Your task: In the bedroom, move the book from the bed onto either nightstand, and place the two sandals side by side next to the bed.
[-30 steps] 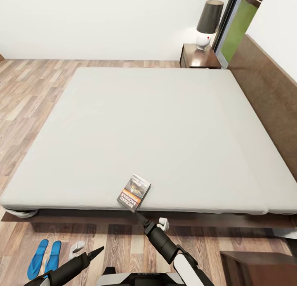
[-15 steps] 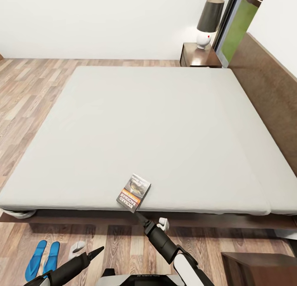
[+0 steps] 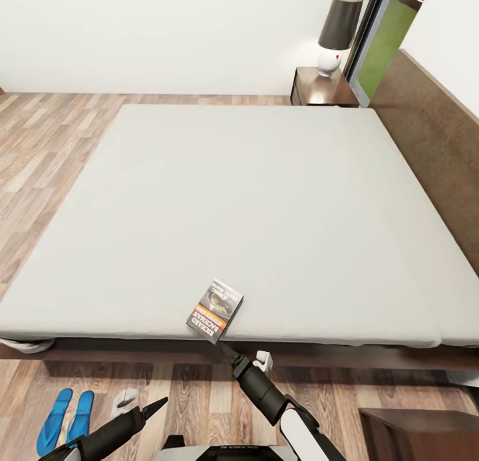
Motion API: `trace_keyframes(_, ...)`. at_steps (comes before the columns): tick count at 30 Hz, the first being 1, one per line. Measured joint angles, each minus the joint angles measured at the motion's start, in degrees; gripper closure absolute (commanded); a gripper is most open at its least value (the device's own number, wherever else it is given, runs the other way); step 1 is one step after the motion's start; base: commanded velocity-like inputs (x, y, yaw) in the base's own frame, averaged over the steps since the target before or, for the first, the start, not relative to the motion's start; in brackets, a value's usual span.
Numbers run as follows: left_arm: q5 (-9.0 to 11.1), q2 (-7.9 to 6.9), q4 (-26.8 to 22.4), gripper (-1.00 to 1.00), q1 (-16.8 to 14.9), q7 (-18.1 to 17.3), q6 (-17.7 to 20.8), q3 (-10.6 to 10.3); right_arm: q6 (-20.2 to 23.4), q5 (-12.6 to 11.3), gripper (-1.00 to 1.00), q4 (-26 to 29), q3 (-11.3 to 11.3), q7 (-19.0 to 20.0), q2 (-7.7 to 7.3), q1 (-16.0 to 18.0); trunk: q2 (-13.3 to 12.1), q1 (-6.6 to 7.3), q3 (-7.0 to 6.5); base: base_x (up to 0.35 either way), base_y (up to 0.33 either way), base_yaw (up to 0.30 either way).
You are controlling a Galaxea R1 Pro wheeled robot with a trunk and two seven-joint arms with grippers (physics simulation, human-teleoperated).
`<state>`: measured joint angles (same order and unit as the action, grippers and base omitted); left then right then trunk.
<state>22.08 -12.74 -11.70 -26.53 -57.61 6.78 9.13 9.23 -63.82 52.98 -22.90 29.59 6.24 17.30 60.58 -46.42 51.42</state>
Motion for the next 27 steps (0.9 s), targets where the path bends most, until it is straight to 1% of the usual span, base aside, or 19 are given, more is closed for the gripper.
trace_keyframes(27,0.00,0.00,0.00,-1.00,0.00,0.00,0.00,0.00,0.00,0.00,-1.00,0.02,-0.01,0.00,0.00,0.00,10.83,-5.93,4.85,0.000,0.000,0.000)
